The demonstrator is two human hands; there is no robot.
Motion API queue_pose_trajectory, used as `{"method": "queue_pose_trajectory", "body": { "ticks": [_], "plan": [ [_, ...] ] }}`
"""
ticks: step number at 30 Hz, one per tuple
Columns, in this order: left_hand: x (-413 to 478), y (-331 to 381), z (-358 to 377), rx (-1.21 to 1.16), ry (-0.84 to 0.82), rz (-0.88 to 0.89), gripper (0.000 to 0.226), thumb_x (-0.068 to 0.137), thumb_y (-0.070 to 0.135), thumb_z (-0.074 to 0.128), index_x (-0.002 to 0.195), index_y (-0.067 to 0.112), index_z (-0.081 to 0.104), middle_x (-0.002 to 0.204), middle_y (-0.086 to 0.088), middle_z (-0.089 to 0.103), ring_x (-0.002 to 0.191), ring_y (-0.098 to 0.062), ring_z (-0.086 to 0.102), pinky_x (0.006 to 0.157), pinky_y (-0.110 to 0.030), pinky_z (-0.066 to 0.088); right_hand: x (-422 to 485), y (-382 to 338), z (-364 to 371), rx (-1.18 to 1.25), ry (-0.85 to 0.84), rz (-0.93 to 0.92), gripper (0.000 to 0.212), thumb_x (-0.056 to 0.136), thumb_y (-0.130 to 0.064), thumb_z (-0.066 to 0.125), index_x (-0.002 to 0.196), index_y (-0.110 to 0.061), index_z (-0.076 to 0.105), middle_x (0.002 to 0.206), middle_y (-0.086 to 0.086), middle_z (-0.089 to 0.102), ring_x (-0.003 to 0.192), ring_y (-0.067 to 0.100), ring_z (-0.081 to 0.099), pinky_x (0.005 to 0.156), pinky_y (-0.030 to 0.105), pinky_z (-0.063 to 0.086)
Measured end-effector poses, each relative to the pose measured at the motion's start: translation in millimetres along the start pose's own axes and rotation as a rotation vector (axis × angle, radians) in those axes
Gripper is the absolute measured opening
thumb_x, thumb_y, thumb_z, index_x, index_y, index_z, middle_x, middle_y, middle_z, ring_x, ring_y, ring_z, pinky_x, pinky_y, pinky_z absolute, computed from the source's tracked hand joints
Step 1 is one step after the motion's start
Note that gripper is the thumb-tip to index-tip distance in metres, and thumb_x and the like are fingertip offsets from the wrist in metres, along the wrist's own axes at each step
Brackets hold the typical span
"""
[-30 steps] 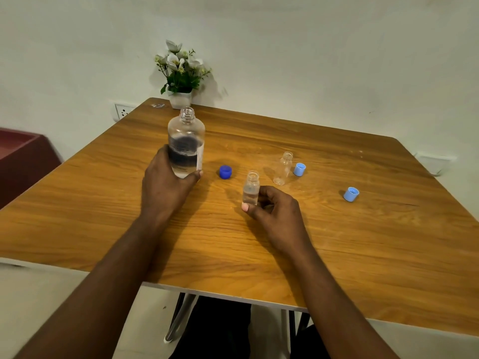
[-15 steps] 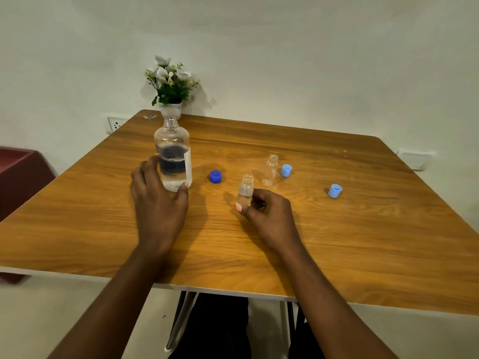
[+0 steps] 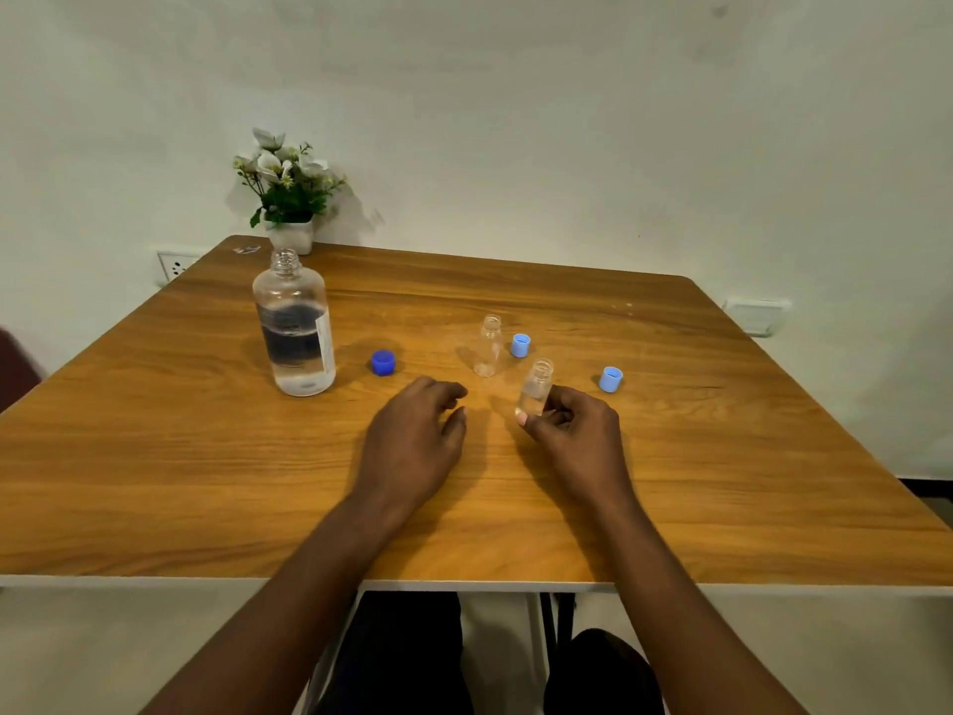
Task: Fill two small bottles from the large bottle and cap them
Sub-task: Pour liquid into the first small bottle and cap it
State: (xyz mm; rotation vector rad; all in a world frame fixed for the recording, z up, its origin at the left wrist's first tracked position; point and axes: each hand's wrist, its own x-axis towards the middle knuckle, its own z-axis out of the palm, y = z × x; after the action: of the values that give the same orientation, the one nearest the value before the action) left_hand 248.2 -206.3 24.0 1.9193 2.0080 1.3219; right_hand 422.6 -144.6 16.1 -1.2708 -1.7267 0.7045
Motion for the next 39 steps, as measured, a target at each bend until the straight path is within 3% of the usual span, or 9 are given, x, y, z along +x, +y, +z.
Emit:
{"method": "queue_pose_trajectory", "body": {
  "ticks": [5,11,14,19,24,28,30,34,39],
  "plan": [
    [13.0,16.9,20.4,-0.01,-0.091,0.022,0.029,0.09,0.022,0.062,0.119,0.019,0.065,0.106,0.003,0.066,0.097,-0.011,0.061,0.084,-0.035,0.052,11.4,11.4,-17.8,-0.025,0.046,0.012,0.024,0.08,-0.02,0.076,0.104,-0.022,0.074,0.08,-0.014,0.071,0.068,-0.001,0.062,0.063,0.018,0.043],
    [27.5,24.0,38.6,-0.001,-0.207,0.01,0.037,0.09,0.023,0.062,0.127,0.02,0.059,0.11,0.003,0.065,0.102,-0.011,0.06,0.09,-0.035,0.05,21.4,18.4,-25.1,-0.053,0.061,0.024,0.026,0.079,-0.019,0.077,0.105,-0.023,0.073,0.085,-0.023,0.068,0.081,-0.008,0.063,0.066,0.013,0.044],
    [31.1,26.3,47.7,-0.012,-0.237,0.021,0.039,0.089,0.023,0.064,0.128,0.02,0.058,0.11,0.002,0.066,0.102,-0.012,0.06,0.09,-0.035,0.05,21.9,19.1,-24.6,-0.065,0.032,0.03,0.028,0.078,-0.02,0.077,0.106,-0.021,0.074,0.089,-0.017,0.072,0.082,-0.007,0.065,0.067,0.01,0.044],
    [36.6,32.3,59.0,-0.061,-0.25,0.03,0.046,0.086,0.02,0.067,0.131,0.017,0.057,0.112,0.0,0.066,0.1,-0.012,0.061,0.089,-0.035,0.051,20.6,18.3,-24.8,-0.058,0.024,0.048,0.032,0.076,-0.018,0.079,0.106,-0.023,0.074,0.093,-0.007,0.076,0.084,0.0,0.069,0.077,0.026,0.055],
    [39.7,36.9,66.2,-0.123,-0.286,-0.002,0.052,0.083,0.019,0.071,0.132,0.016,0.055,0.114,0.0,0.066,0.097,-0.012,0.061,0.088,-0.034,0.052,21.2,17.5,-24.2,-0.052,0.029,0.073,0.05,0.075,-0.012,0.078,0.122,-0.016,0.066,0.106,0.003,0.075,0.098,0.011,0.07,0.088,0.037,0.056],
    [43.0,38.2,67.7,-0.171,-0.284,-0.03,0.057,0.079,0.004,0.064,0.134,0.016,0.054,0.116,0.0,0.064,0.091,-0.01,0.058,0.084,-0.026,0.049,16.2,21.8,-30.9,0.027,0.053,0.164,0.069,0.074,-0.01,0.081,0.136,-0.012,0.054,0.119,0.006,0.068,0.11,0.015,0.064,0.096,0.035,0.052],
    [43.7,37.8,67.9,-0.205,-0.277,-0.042,0.059,0.076,-0.001,0.059,0.133,0.015,0.055,0.116,0.0,0.063,0.088,-0.009,0.057,0.081,-0.021,0.046,11.4,26.0,-37.5,0.058,0.123,0.184,0.062,0.078,-0.008,0.077,0.136,-0.012,0.054,0.118,0.004,0.068,0.108,0.013,0.065,0.094,0.031,0.052],
    [46.3,37.0,71.9,-0.253,-0.278,-0.046,0.057,0.077,0.007,0.068,0.133,0.015,0.055,0.117,-0.001,0.064,0.089,-0.011,0.058,0.085,-0.028,0.048,20.3,34.5,-52.0,-0.022,0.332,0.256,0.043,0.083,-0.013,0.072,0.125,-0.011,0.064,0.111,0.004,0.07,0.103,0.015,0.065,0.092,0.03,0.051],
    [49.4,32.4,78.1,-0.293,-0.28,-0.065,0.062,0.075,0.026,0.079,0.132,0.016,0.056,0.116,0.002,0.064,0.085,-0.006,0.055,0.079,-0.023,0.045,44.6,41.1,-54.1,-0.194,0.339,0.312,0.046,0.081,-0.031,0.074,0.122,-0.011,0.066,0.112,0.006,0.071,0.109,0.023,0.063,0.098,0.042,0.048]
  ]
}}
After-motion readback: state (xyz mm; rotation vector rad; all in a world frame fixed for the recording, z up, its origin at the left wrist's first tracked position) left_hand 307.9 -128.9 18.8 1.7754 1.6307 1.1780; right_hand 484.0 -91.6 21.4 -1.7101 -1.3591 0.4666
